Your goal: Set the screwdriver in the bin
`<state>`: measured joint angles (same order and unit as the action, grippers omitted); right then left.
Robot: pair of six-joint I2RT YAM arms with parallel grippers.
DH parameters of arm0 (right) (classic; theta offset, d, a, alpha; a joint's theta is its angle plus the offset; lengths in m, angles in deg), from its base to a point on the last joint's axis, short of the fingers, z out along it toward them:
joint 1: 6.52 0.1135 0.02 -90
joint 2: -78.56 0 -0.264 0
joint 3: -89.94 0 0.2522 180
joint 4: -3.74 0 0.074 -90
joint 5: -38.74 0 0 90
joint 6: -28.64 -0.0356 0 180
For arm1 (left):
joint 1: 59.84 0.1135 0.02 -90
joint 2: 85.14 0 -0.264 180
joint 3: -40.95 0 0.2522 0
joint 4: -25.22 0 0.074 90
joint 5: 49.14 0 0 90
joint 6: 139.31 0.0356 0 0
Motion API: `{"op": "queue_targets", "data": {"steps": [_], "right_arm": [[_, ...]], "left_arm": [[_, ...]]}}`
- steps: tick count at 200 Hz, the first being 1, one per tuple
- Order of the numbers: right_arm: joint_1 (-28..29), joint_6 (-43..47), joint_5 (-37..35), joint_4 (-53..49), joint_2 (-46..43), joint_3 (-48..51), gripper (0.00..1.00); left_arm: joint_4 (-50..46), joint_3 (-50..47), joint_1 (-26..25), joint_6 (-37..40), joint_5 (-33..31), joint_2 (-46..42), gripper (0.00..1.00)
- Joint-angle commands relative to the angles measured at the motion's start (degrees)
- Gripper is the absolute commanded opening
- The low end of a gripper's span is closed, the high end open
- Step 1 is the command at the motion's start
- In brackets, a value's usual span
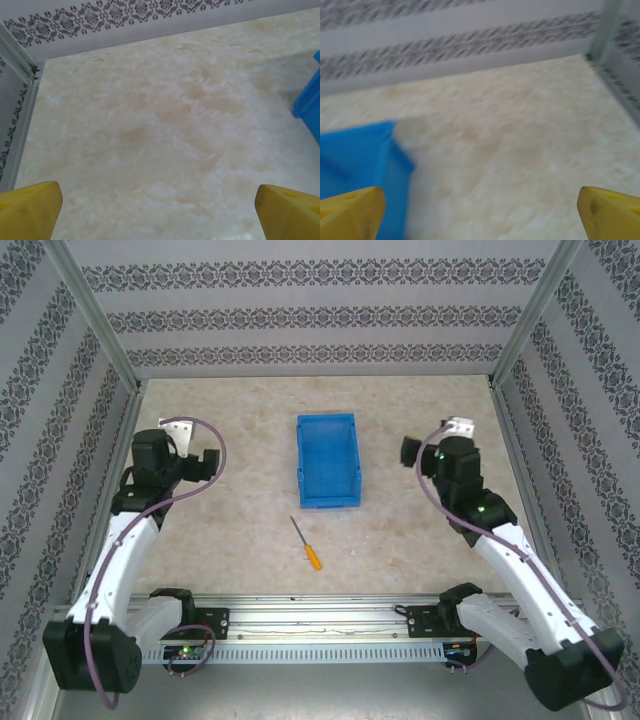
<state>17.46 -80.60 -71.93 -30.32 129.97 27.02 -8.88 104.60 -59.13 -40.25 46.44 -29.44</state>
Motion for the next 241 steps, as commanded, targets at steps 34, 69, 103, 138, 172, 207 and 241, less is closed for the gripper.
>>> {"op": "queue_targets", "data": {"steps": [34, 69, 103, 138, 172, 207, 241], "right_arm": [[24.07, -10.34, 1.62, -24.08, 1.77, -4.73, 0.97], [35.44, -13.97, 3.97, -24.12, 12.00, -5.15, 0.92], [43.14, -17.03, 5.72, -19.40, 22.67, -6.14, 0.86], [45.81, -17.67, 10.00, -15.39, 32.64, -9.10, 0.78], [46.59, -17.78, 13.06, -14.80, 41.54, -12.96, 0.70], [46.43, -18.46, 14.09, -14.33, 47.78, -14.94, 0.68], [45.46, -18.77, 14.86, -14.77, 51.25, -15.37, 0.61]], "left_arm": [[-29.92, 10.61, -0.53, 2.97, 1.05, -5.10, 0.99], [-34.35, 11.74, -0.53, 2.49, 1.89, -5.75, 0.99], [-34.46, 10.54, -0.53, 2.45, 1.01, -7.16, 0.99], [-34.43, 9.66, -0.52, 2.67, 1.22, -7.68, 0.99], [-34.41, 10.22, -0.53, 3.33, 0.14, -7.19, 0.99], [-33.23, 9.91, -0.53, 3.41, -0.66, -6.90, 0.99], [-32.40, 10.44, -0.53, 2.56, -0.23, -6.66, 0.99]]}}
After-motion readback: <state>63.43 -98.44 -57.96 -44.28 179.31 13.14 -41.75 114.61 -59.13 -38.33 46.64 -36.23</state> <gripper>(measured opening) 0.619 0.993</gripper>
